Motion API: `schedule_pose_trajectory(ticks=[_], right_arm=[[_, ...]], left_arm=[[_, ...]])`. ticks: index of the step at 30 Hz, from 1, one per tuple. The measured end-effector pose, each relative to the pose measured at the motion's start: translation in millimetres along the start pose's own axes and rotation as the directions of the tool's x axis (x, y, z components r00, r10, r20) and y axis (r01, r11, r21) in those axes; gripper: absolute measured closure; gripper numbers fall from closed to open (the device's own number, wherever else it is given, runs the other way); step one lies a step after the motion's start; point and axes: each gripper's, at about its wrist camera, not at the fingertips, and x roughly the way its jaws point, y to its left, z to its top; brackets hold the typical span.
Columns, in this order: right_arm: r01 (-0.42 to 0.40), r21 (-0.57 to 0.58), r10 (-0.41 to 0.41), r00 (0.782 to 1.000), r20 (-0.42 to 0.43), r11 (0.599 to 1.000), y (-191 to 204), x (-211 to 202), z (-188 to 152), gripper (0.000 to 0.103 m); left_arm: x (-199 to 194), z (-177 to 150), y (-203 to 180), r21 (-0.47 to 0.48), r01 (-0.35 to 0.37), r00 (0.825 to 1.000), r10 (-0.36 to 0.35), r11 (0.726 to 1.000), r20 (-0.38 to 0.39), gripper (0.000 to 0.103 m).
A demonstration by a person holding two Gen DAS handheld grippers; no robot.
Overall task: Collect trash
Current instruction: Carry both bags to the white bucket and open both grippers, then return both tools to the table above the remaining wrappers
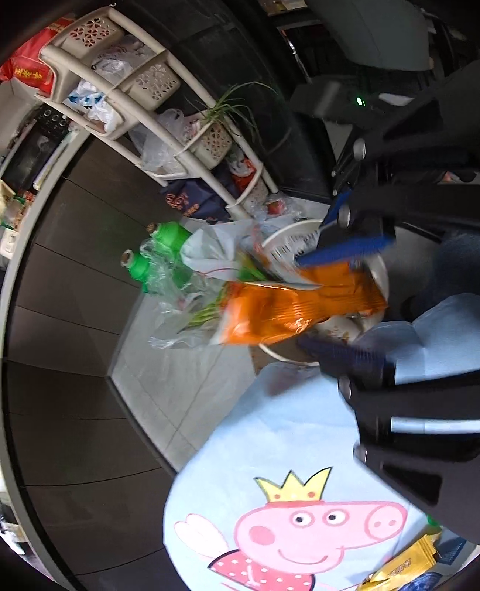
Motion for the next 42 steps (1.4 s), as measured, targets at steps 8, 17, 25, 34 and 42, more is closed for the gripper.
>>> schedule_pose_trajectory(ticks=[8, 17, 25, 34, 42], right_arm=[[0.041, -0.100, -0.034, 0.997, 0.066, 0.994, 13, -9, -6, 0.008], [0.048, -0.143, -0.033, 0.994, 0.103, 0.989, 27, -33, 1, 0.003], [0.038, -0.174, -0.011, 0.988, 0.154, 0.984, 55, -71, 13, 0.003], [0.003, -0.238, 0.048, 0.977, 0.206, 0.971, 102, -118, 16, 0.003], [-0.091, -0.297, 0.148, 0.974, 0.174, 0.951, 147, -142, 13, 0.003]], left_arm=[[-21, 2, 4, -0.006, -0.029, 0.993, 0.030, 1.000, 0.112, 0.012], [-40, 0, 17, -0.068, -0.030, 0.989, 0.039, 0.997, 0.141, 0.009], [-82, -6, 23, -0.080, -0.030, 0.980, 0.045, 0.996, 0.194, 0.009], [-148, -40, 48, -0.156, -0.078, 0.960, 0.116, 0.985, 0.253, 0.009], [-191, -104, 101, -0.269, -0.174, 0.942, 0.240, 0.947, 0.234, 0.009]])
